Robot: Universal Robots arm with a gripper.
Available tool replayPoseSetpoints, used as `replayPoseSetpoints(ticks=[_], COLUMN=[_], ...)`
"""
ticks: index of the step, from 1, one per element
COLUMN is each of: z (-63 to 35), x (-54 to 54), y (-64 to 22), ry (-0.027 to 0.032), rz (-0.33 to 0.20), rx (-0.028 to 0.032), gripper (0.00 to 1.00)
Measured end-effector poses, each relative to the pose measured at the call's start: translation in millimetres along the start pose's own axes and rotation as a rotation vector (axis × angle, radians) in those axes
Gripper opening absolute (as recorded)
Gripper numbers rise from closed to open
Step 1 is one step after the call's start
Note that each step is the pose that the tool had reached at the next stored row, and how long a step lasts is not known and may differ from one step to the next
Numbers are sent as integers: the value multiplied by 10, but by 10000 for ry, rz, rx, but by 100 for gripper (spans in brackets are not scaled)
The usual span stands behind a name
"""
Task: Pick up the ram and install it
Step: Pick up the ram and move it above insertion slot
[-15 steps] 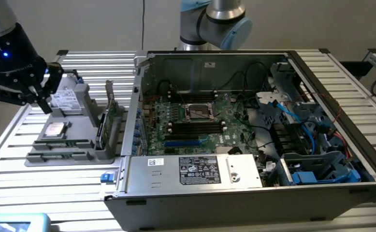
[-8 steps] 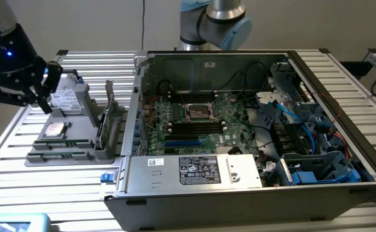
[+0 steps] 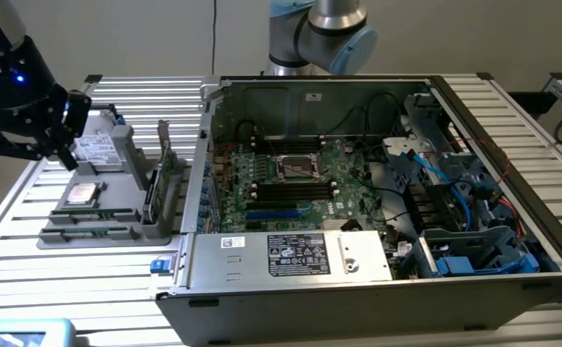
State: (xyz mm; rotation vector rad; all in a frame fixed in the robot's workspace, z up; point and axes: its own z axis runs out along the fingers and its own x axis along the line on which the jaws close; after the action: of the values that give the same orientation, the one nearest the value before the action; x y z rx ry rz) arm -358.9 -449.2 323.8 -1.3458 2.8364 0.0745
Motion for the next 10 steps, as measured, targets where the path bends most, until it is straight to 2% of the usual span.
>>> replayPoseSetpoints(ticks=[10], z=[6], x=[0], y=[0], ry=[70], rz=[-1812], rx=[-42], gripper=[11])
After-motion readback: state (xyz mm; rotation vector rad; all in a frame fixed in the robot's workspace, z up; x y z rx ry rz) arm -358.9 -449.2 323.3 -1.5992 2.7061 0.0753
